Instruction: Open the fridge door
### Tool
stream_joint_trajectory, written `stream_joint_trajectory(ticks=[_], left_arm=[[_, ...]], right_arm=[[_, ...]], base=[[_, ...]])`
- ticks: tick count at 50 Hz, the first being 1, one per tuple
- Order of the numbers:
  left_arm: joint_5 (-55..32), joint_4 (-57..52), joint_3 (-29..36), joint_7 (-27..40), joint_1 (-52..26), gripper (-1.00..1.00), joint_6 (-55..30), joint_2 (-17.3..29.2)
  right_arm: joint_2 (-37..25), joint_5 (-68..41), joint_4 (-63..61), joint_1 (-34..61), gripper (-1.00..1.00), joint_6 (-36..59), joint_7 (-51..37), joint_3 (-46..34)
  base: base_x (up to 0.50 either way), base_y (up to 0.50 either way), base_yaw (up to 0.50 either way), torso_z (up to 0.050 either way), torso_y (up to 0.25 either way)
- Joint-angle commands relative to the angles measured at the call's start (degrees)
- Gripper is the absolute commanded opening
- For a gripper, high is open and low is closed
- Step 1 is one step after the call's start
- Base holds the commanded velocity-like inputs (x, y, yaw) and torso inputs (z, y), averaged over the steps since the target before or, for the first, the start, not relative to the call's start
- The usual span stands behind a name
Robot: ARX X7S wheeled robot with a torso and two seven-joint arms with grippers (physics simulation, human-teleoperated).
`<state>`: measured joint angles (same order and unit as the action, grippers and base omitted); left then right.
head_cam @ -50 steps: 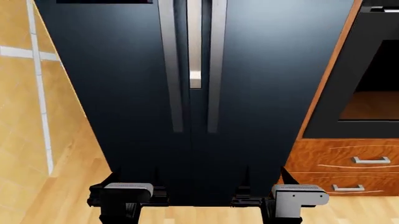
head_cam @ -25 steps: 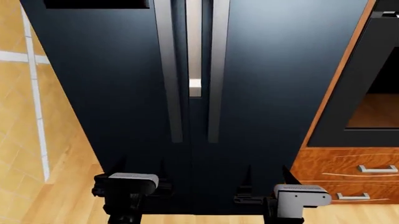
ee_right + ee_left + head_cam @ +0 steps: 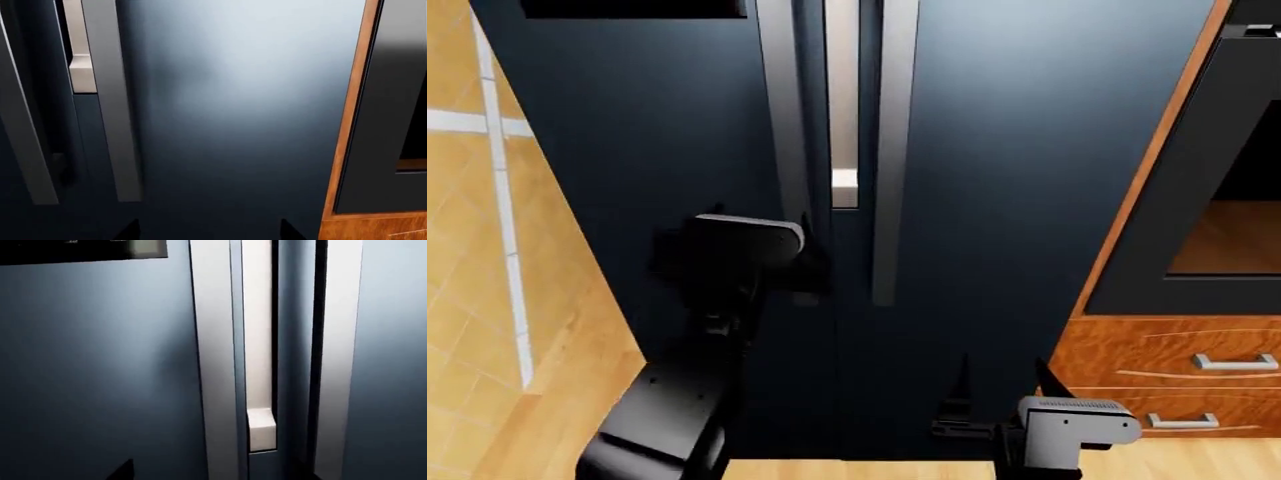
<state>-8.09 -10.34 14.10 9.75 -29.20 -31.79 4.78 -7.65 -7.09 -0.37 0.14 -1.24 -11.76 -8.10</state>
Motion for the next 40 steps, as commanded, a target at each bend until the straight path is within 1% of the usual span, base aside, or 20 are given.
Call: stream_joint_trajectory(ticks=[1, 3, 4, 9, 15, 23, 26, 27, 28, 31, 34, 36, 38, 40], left_arm=[[0.04, 10.15, 1.15, 0.47, -11.11, 1.0, -1.1, -1.34], [-0.12, 11.79, 1.2, 0.33, -12.38, 1.0, -0.54, -1.3], [0.29, 12.85, 1.74, 0.16, -12.97, 1.0, 1.31, -1.34], [1.0, 19.66, 2.9, 1.09, -15.23, 1.0, 3.47, -2.06], [0.12, 24.92, 4.14, 0.17, -18.0, 1.0, 5.09, -2.55], [-1.55, 33.4, 3.97, -0.31, -21.8, 1.0, 8.8, -2.69], [-1.29, 39.47, 4.58, -0.31, -23.59, 1.0, 11.96, -3.14], [-1.35, 39.89, 4.73, -0.28, -23.73, 1.0, 12.12, -2.99], [0.47, 41.77, 6.38, 0.35, -24.76, 1.0, 12.88, -2.91], [-0.73, 45.38, 5.91, 0.17, -26.44, 1.0, 14.68, -3.41], [-1.81, 53.19, 6.58, -0.31, -29.68, 1.0, 18.45, -4.36], [-3.59, 57.54, 7.97, -0.07, -31.35, 1.0, 20.78, -4.58], [-5.93, 63.39, 11.26, 0.16, -34.29, 1.0, 23.57, -4.68], [-10.4, 68.8, 15.54, 0.47, -37.09, 1.0, 26.44, -4.72]], right_arm=[[-0.39, -0.71, 0.13, 0.08, 1.0, 0.11, -0.45, -0.45], [-0.45, -0.85, 0.17, 0.08, 1.0, 0.13, -0.51, -0.52], [-0.48, -0.89, 0.22, 0.1, 1.0, 0.11, -0.56, -0.55], [-0.67, -1.02, 0.33, 0.14, 1.0, 0.17, -0.77, -0.79], [-0.88, -1.29, 0.57, 0.43, 1.0, 0.38, -0.93, -1.02], [-1.06, -1.47, 0.85, 0.59, 1.0, 0.36, -1.23, -1.42], [-1.14, -1.56, 0.83, 0.64, 1.0, 0.39, -1.35, -1.55], [-1.17, -1.58, 0.83, 0.63, 1.0, 0.39, -1.38, -1.61], [-1.21, -1.6, 0.84, 0.63, 1.0, 0.38, -1.42, -1.65], [-1.3, -1.71, 0.74, 0.55, 1.0, 0.35, -1.53, -1.75], [-1.41, -1.91, 0.73, 0.54, 1.0, 0.34, -1.6, -1.8], [-1.48, -2.11, 0.78, 0.6, 1.0, 0.33, -1.62, -1.79], [-1.55, -2.28, 0.73, 0.67, 1.0, 0.44, -1.62, -1.84], [-1.59, -2.39, 0.74, 0.68, 1.0, 0.44, -1.65, -1.92]], base=[[0.0, 0.0, 0.0, 0.0, 0.0], [0.0, 0.0, 0.0, 0.0, 0.0], [0.0, 0.0, 0.0, 0.0, 0.0], [0.0, 0.0, 0.0, 0.0, 0.0], [0.0, 0.0, 0.0, 0.0, 0.0], [0.0, 0.0, 0.0, 0.0, 0.0], [0.0, 0.0, 0.0, 0.0, 0.0], [0.0, 0.0, 0.0, 0.0, 0.0], [0.0, 0.0, 0.0, 0.0, 0.0], [0.0, 0.0, 0.0, 0.0, 0.0], [0.0, 0.0, 0.0, 0.0, 0.0], [0.0, 0.0, 0.0, 0.0, 0.0], [0.0, 0.0, 0.0, 0.0, 0.0], [0.0, 0.0, 0.0, 0.0, 0.0]])
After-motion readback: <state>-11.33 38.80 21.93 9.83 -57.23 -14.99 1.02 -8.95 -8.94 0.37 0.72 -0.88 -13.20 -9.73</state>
